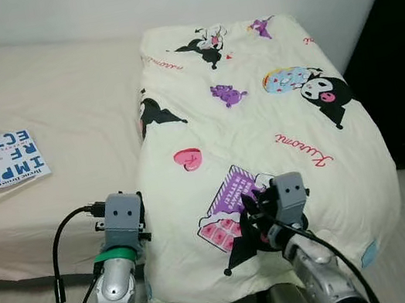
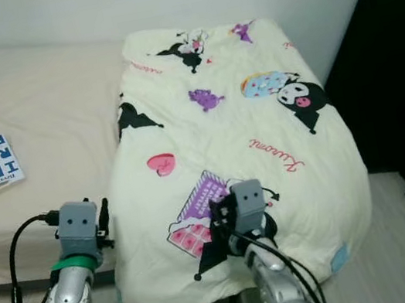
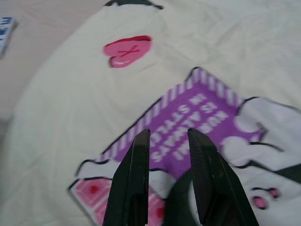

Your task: Clean up the room

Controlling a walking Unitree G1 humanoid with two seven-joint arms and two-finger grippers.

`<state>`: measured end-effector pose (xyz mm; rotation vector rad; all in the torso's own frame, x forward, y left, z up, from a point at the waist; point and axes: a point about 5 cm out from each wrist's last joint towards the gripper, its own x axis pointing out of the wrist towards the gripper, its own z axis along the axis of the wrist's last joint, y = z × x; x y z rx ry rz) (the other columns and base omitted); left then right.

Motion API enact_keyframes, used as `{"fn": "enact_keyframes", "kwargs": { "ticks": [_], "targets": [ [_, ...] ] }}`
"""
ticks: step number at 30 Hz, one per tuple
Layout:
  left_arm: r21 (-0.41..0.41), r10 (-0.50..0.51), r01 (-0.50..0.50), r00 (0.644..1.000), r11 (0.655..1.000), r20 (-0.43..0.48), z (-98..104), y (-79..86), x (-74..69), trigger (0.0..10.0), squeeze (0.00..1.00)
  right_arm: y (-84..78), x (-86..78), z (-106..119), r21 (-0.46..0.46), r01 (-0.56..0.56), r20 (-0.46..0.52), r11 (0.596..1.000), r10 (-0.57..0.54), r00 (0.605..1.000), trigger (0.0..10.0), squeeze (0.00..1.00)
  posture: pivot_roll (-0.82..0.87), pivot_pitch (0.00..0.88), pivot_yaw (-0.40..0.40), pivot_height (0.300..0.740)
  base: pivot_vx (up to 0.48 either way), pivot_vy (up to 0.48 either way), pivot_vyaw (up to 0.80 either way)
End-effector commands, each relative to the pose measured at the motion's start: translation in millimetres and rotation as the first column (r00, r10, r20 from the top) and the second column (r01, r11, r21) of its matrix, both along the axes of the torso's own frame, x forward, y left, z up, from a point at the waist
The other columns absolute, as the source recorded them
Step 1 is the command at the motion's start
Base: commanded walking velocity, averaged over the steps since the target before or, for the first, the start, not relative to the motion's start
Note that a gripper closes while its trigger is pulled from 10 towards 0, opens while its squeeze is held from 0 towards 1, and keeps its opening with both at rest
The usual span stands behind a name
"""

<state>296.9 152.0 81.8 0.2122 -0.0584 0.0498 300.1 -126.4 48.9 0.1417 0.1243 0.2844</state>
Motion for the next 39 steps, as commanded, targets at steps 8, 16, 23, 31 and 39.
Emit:
{"fn": "enact_keyframes", "kwargs": {
  "ticks": [8, 16, 23, 31, 39],
  "targets": [
    [0.002, -0.006, 0.006, 0.998, 1.0, -0.059, -14.2, -5.4, -4.2, 10.0, 0.0, 1.6, -6.4, -14.7, -0.057, 0.074, -0.016, 0.996, -0.075, 0.997, 10.0, 0.0, 0.02, 0.0, -0.008, 0.644, 0.0, 0.0, 0.0],
    [-0.008, -0.01, 0.01, 0.998, 1.0, -0.059, -16.9, -9.5, -8.8, 10.0, 0.0, -1.8, -8.1, -16.7, -0.066, 0.088, -0.015, 0.994, -0.089, 0.996, 10.0, 0.0, 0.02, 0.0, -0.007, 0.674, 0.0, 0.0, 0.0],
    [-0.014, -0.024, 0.023, 0.998, 1.0, -0.058, -16.6, -12.8, -7.3, 10.0, 0.0, 0.7, -5.2, -14.7, -0.066, 0.105, 0.002, 0.992, -0.105, 0.995, 10.0, 0.0, 0.02, 0.0, -0.004, 0.703, 0.0, 0.0, 0.0],
    [-0.017, -0.02, 0.019, 0.998, 1.0, -0.056, -15.5, -12.5, -6.5, 10.0, 0.0, -0.3, -4.0, -13.3, -0.066, 0.112, 0.008, 0.992, -0.111, 0.994, 10.0, 0.0, 0.02, 0.0, -0.007, 0.733, 0.0, 0.0, 0.0],
    [-0.028, -0.009, 0.007, 0.997, 1.0, -0.077, -19.2, -11.0, -8.9, 10.0, 0.0, 0.6, -4.9, -17.1, -0.054, 0.125, -0.015, 0.991, -0.126, 0.992, 10.0, 0.0, 0.02, 0.0, -0.012, 0.74, 0.0, 0.0, 0.0]
  ]
}}
